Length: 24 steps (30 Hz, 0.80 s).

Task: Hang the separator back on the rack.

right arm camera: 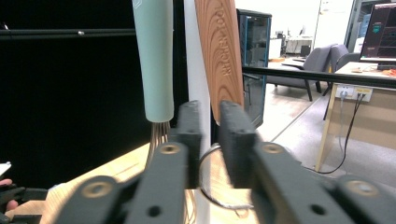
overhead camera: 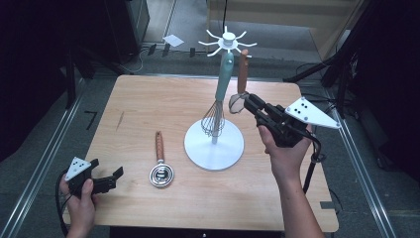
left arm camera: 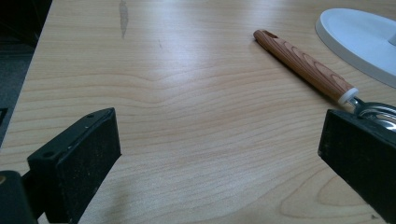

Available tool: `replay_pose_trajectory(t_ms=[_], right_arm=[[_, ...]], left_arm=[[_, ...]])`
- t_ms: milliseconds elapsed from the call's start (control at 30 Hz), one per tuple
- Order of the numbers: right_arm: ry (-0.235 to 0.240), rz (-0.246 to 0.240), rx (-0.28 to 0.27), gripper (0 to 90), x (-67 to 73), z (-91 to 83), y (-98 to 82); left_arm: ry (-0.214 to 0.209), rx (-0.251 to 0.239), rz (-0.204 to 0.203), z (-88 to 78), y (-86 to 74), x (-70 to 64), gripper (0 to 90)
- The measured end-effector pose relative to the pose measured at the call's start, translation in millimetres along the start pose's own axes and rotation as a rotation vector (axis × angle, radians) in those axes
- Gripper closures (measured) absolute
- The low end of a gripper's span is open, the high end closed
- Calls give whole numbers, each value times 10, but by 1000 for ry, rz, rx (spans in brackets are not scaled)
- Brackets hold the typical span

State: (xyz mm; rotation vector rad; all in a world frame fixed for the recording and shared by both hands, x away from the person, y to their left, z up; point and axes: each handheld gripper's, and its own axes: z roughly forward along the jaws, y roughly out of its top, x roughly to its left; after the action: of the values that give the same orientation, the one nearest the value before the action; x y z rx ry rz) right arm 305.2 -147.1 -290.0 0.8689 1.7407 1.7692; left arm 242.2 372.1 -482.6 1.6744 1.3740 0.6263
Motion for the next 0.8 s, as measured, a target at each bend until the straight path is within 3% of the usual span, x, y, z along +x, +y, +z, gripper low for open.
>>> replay_pose_trajectory(t_ms=[67,367,533,800], right_arm=[[6,-8,5,900,0,9,35],[-30,-34,-11,900,-24,81,185],[-56,-72,-28,900,-78,164,266],[-67,-88,-38,900,-141,250,405]], left_arm=[[0,0,0,0,0,-1,0],[-2,-1,0,0,0,0,0],[-3,-1,1,0,-1,-1,0],[-4,-2,2,2,0,-3,0]])
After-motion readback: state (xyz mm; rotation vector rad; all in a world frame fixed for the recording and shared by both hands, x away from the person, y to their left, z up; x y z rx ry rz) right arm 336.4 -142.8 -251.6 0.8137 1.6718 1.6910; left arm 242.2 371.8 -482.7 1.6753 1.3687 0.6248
